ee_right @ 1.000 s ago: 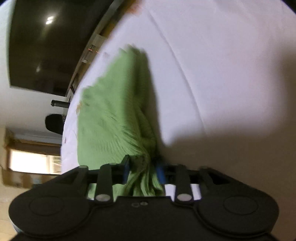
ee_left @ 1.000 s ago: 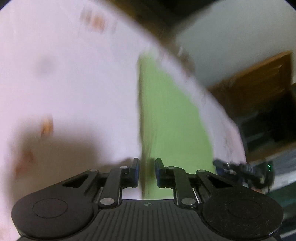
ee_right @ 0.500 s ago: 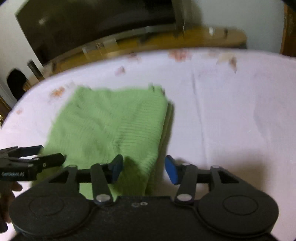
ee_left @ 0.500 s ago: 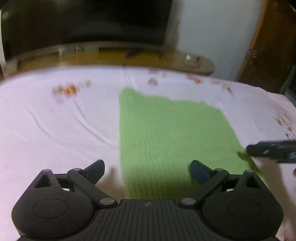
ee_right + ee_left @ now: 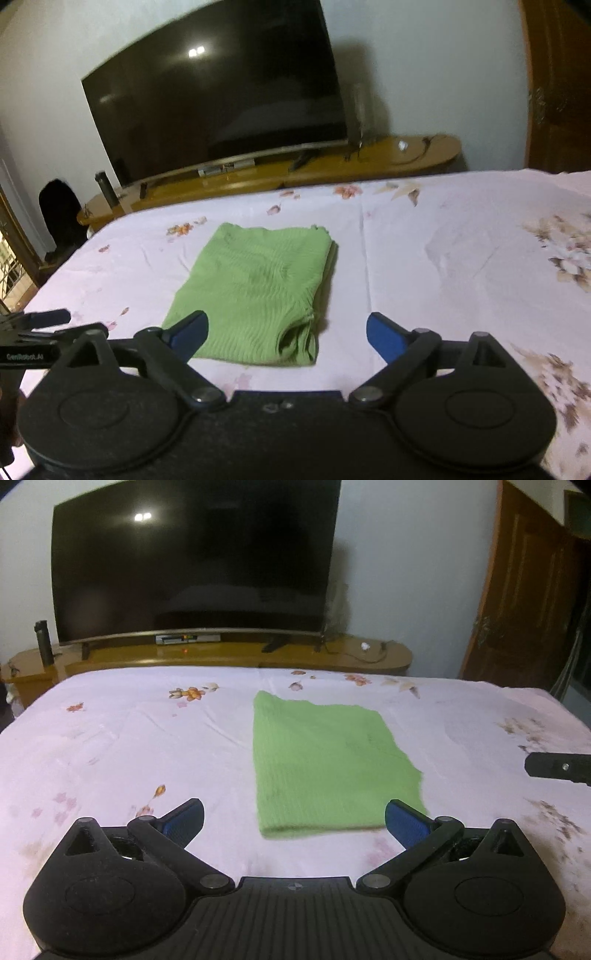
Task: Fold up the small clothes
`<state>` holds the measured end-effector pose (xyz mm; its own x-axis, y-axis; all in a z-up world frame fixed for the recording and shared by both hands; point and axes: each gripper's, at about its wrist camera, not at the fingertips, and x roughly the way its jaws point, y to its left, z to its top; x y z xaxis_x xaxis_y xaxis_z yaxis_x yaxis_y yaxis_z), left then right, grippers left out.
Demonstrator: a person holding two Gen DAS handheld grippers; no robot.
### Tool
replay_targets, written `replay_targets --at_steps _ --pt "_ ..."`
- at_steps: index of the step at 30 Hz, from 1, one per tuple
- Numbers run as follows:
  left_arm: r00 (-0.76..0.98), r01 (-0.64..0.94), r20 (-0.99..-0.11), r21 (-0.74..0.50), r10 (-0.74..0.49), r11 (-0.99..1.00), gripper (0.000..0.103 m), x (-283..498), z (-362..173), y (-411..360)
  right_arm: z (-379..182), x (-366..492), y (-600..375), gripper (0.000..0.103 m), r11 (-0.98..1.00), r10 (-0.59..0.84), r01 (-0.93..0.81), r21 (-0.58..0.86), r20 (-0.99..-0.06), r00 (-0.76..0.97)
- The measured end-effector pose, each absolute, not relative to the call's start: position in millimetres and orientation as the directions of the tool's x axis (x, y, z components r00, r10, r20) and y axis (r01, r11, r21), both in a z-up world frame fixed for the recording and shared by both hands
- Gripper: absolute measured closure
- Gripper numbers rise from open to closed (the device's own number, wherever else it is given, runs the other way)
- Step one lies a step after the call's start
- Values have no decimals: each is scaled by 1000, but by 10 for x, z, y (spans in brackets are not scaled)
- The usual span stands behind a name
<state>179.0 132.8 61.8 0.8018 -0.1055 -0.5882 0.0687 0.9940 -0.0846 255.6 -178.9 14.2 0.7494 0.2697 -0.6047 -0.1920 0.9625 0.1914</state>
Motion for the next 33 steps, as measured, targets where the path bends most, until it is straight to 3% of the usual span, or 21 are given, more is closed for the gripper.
replay_targets --at_steps 6,14,33 --pt "833 66 -543 -90 -104 994 0 912 872 1166 429 1696 -1902 10 971 237 -193 138 -540 807" --pt "847 75 -522 -72 -101 995 0 88 926 922 454 775 -1886 10 974 224 -209 89 -531 818" --pt "889 78 -447 -63 -98 995 0 -396 1194 876 688 370 -1736 10 974 211 -222 32 -467 859"
